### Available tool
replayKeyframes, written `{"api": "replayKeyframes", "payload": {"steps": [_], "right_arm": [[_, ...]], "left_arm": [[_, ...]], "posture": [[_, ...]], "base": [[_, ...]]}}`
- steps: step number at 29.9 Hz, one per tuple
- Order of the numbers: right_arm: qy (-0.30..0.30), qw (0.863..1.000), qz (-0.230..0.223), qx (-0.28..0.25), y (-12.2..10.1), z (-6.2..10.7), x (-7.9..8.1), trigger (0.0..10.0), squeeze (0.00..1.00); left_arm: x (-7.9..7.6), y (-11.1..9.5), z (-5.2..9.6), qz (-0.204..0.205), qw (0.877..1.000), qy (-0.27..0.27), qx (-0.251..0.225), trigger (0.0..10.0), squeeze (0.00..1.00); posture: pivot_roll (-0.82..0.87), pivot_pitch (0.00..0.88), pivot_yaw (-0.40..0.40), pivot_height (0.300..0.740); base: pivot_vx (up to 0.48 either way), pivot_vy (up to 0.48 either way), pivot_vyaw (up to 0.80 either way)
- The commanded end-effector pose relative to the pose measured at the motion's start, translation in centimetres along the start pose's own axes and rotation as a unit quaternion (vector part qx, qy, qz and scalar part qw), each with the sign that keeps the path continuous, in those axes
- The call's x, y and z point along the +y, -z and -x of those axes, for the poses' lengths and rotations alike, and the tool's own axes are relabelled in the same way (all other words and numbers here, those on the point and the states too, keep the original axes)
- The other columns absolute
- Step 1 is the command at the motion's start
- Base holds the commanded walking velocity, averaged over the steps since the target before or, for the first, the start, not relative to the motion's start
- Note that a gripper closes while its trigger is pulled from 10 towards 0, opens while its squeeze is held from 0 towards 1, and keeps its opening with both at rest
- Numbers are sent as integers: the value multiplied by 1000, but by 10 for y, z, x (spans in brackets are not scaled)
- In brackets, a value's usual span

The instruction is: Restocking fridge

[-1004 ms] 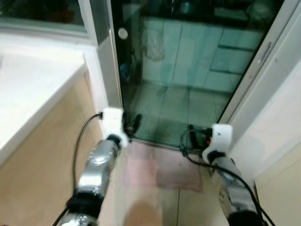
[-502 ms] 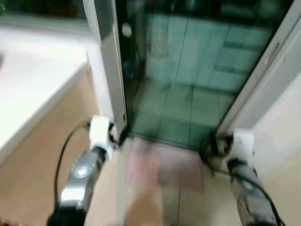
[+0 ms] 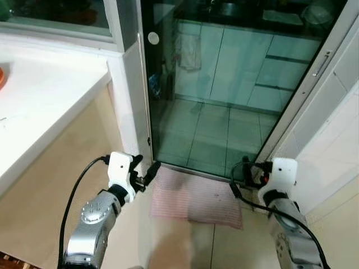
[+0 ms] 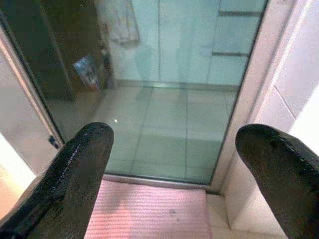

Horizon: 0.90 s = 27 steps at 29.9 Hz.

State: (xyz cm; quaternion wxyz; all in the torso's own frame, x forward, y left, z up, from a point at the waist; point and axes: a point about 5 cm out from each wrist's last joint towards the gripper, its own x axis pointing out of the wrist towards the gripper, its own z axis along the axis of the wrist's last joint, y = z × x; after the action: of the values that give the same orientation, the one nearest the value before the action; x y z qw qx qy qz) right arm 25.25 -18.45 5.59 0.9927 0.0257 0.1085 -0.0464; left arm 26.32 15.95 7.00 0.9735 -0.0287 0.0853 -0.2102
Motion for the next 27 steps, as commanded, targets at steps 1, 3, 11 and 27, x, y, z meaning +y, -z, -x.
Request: {"api": "replayKeyframes", "payload": {"steps": [1,3,11,27], "right_arm": [[1,1000,7,-3,-2,-4,-5,10000,27],[0,1000,7,4,-1,-6,-5,10000,224],[-19,1000,5,15,4,-12,1,10000,290],[-36,999,7,13,0,-31,2,10000,306]], "left_arm": [[-2,-2,-7,-6,1000,-1,2,10000,0],[-7,-3,-12,-7,1000,-1,1,10000,0],[-19,-3,-18,4,1000,-18,-5,10000,0],[-20,-7,-20,5,998,-58,-19,10000,0]], "posture": [[-11,0,-28,740],[-8,0,-30,740],[14,0,-44,740],[21,0,-54,740]], "base": [[0,0,706],[0,0,703],[-37,0,688],[-361,320,677]]}}
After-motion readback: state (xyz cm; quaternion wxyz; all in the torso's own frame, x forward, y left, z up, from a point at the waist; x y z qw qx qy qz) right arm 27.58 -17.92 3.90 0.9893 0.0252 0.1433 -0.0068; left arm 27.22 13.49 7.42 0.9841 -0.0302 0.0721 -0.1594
